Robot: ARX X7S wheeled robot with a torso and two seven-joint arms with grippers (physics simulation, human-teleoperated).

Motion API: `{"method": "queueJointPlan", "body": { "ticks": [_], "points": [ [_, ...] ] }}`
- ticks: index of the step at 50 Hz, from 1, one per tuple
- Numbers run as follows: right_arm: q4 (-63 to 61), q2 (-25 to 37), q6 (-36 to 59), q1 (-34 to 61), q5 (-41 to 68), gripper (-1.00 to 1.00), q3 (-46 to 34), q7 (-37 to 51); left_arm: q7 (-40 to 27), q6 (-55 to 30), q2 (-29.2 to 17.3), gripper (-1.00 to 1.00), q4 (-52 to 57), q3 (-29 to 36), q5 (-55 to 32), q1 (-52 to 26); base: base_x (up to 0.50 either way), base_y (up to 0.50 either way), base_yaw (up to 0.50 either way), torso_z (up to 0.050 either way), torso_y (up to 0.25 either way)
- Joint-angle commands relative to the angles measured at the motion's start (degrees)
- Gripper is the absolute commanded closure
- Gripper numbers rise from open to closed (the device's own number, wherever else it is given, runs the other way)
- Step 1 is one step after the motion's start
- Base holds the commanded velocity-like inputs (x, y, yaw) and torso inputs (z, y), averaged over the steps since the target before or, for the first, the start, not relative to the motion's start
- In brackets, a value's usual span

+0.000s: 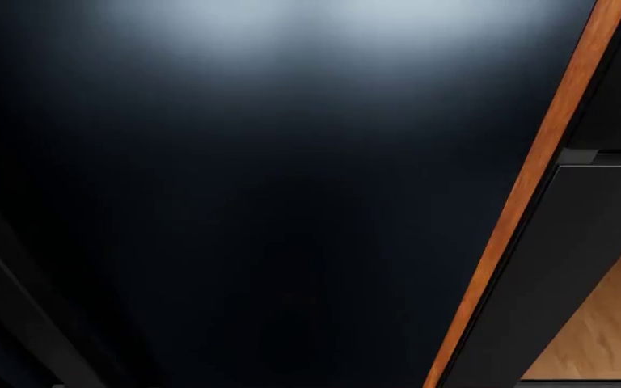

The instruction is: Close the microwave door

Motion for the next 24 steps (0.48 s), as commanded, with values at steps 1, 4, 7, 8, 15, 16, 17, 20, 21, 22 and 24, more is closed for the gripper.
{"method": "queueJointPlan", "body": {
  "ticks": [1,4,7,8,15,16,17,20,21,22,24],
  "points": [
    [5.6,-0.3,1.2,0.8,-2.9,-1.00,0.5,-5.9,-0.3,0.4,-0.3,-1.00,0.0,0.0,0.2,0.0,0.00,0.00,0.00,0.000,0.000],
    [7.2,-0.8,1.1,1.9,-4.0,-1.00,2.6,-5.2,-0.4,0.5,-0.3,-1.00,0.0,0.1,0.2,0.0,0.00,0.00,0.00,0.000,0.000],
    [8.4,-1.1,0.8,2.7,-4.5,-1.00,3.9,-5.1,-0.4,0.6,-0.4,-1.00,0.0,0.1,0.2,0.1,0.00,0.00,0.00,0.000,0.000],
    [8.6,-1.2,0.7,2.8,-4.6,-1.00,4.2,-5.2,-0.4,0.7,-0.4,-1.00,0.0,0.1,0.3,0.1,0.00,0.00,0.00,0.000,0.000],
    [10.7,-1.6,1.4,3.9,-5.4,-1.00,6.3,-6.1,-0.5,0.9,-0.6,-1.00,0.1,0.2,0.3,0.3,0.00,0.00,0.00,0.000,0.000],
    [11.1,-1.7,1.4,4.1,-5.7,-1.00,6.8,-6.2,-0.5,1.0,-0.7,-1.00,0.1,0.3,0.4,0.3,0.00,0.00,0.00,0.000,0.000],
    [11.4,-1.9,1.5,4.1,-5.9,-1.00,7.2,-6.2,-0.5,1.0,-0.7,-1.00,0.1,0.3,0.3,0.3,0.00,0.00,0.00,0.000,0.000],
    [12.4,-2.2,1.5,4.4,-6.4,-1.00,8.7,-6.2,-0.6,1.1,-0.8,-1.00,0.1,0.4,0.3,0.2,0.00,0.00,0.00,0.000,0.000],
    [12.9,-2.4,1.5,4.5,-6.4,-1.00,9.2,-6.2,-0.6,1.1,-0.8,-1.00,0.1,0.4,0.3,0.2,0.00,0.00,0.00,0.000,0.000],
    [13.3,-2.5,1.5,4.5,-6.4,-1.00,9.4,-6.2,-0.6,1.2,-0.9,-1.00,0.1,0.5,0.3,0.3,0.00,0.00,0.00,0.000,0.000],
    [14.2,-2.8,1.5,4.7,-6.7,-1.00,10.1,-6.2,-0.6,1.2,-0.9,-1.00,0.1,0.5,0.3,0.3,0.00,0.00,0.00,0.000,0.000]
  ]
}}
